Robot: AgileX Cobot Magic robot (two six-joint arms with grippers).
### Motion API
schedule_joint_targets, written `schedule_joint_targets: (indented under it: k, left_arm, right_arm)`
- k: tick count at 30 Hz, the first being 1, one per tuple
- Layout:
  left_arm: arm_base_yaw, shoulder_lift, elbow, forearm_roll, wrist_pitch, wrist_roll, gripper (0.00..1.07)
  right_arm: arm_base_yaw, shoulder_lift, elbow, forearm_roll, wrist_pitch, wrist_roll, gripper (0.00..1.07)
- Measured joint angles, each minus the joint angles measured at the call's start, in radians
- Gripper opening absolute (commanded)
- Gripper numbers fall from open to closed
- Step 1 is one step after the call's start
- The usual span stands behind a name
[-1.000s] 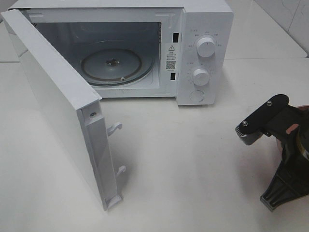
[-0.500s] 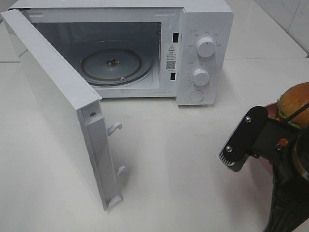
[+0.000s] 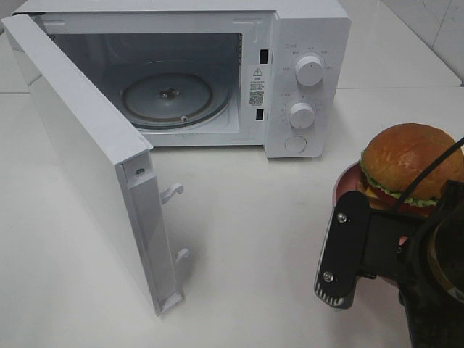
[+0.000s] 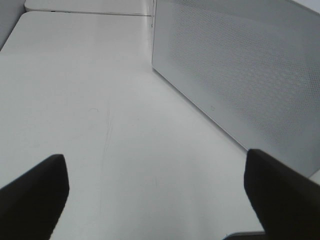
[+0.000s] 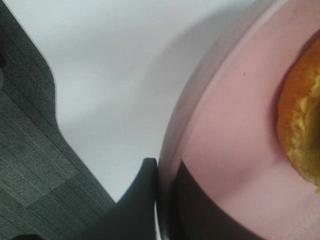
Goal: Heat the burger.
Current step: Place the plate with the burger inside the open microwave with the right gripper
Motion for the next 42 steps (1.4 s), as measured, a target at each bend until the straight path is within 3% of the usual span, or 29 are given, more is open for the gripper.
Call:
schedule_joint_targets:
  k: [13, 30, 40, 42]
  left_arm:
    - [0.0, 0.0, 0.0, 0.0, 0.0, 0.0, 0.87]
    - [0.0, 0.0, 0.0, 0.0, 0.0, 0.0, 0.87]
    - [0.0, 0.0, 0.0, 0.0, 0.0, 0.0, 0.87]
    - [0.0, 0.0, 0.0, 0.0, 0.0, 0.0, 0.87]
  right_arm:
    - [0.001, 0.0, 0.003, -0.007, -0.088, -0.286, 0.0]
    - [-0.007, 0.0, 0.005, -0.009, -0.256, -0.49, 0.0]
    - [-0.152, 0.0, 0.008, 0.005, -0.368, -0.726, 0.0]
    - [-0.217, 0.0, 0.011, 0.054, -0.43, -0.893, 0.0]
